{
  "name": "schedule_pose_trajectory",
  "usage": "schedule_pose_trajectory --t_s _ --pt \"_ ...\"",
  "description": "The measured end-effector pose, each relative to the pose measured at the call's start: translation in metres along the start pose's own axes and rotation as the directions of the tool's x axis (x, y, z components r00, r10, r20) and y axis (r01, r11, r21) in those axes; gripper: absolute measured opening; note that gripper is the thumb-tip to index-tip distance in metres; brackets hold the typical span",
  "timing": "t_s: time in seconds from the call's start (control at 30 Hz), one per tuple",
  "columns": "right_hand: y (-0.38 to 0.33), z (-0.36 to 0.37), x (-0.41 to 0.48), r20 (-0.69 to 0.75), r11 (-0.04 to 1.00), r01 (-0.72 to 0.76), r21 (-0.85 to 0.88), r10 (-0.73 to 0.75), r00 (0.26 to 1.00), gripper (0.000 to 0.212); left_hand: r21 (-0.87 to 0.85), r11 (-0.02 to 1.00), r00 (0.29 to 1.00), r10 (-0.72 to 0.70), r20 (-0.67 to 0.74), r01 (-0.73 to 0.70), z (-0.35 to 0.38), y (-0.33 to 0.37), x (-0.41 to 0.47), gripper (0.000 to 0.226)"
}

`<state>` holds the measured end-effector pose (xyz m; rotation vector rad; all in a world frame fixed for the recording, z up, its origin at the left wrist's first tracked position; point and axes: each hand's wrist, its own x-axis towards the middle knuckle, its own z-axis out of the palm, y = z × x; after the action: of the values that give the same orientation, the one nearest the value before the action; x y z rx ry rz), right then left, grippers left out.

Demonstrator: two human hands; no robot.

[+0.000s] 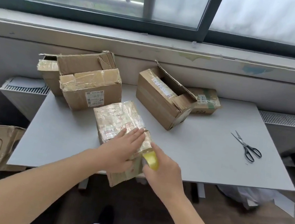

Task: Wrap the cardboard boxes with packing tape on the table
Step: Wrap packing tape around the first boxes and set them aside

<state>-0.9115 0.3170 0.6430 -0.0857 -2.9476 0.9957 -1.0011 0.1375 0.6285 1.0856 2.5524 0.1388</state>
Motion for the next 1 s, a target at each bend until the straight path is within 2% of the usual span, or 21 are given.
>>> schedule_pose_trajectory --t_s 0.07,0.17,0.23,0.4,0.5,0.6,0.73,0.87,1.0 --pt "-0.019 -0.019 0.022 -0.085 0.991 0.012 0.136 0.000 0.996 0.053 -0.159 0.987 0.996 -0.047 -0.071 0.035 -0.032 -0.009 0.003 0.076" --pt "-0.045 -0.045 0.060 -0.154 0.958 0.048 0.282 -0.004 0.988 0.057 -0.369 0.929 0.979 -0.091 -0.181 0.018 -0.071 -0.024 0.009 0.046" --pt "-0.056 -0.053 0.083 -0.164 0.953 0.062 0.296 -0.014 0.986 0.061 -0.404 0.915 0.975 -0.098 -0.199 0.009 -0.084 -0.036 0.015 0.028" --pt "-0.066 -0.050 0.115 -0.133 0.966 0.065 0.249 -0.032 0.991 0.057 -0.420 0.901 0.977 -0.176 -0.117 0.112 -0.097 -0.063 0.034 0.010" --pt "-0.072 -0.056 0.123 -0.088 0.981 0.092 0.172 -0.077 0.993 0.059 -0.445 0.885 0.970 -0.211 -0.124 0.135 -0.106 -0.079 0.037 0.013" --pt "-0.065 -0.070 0.117 -0.054 0.994 0.090 0.064 -0.087 0.995 0.065 -0.463 0.866 0.951 -0.279 -0.133 0.189 -0.111 -0.103 0.041 0.036" --pt "-0.029 -0.057 0.074 0.024 0.980 0.153 -0.127 -0.151 0.988 0.062 -0.532 0.815 0.949 -0.308 -0.063 0.229 -0.116 -0.123 0.050 0.038" --pt "0.018 -0.027 0.036 0.064 0.989 0.051 -0.140 -0.042 0.997 0.060 -0.583 0.758 0.915 -0.398 -0.058 0.293 -0.112 -0.141 0.052 0.044" --pt "0.018 0.004 0.019 0.124 0.982 0.050 -0.184 -0.028 0.992 0.061 -0.567 0.750 0.911 -0.413 0.003 0.342 -0.100 -0.149 0.049 0.051"
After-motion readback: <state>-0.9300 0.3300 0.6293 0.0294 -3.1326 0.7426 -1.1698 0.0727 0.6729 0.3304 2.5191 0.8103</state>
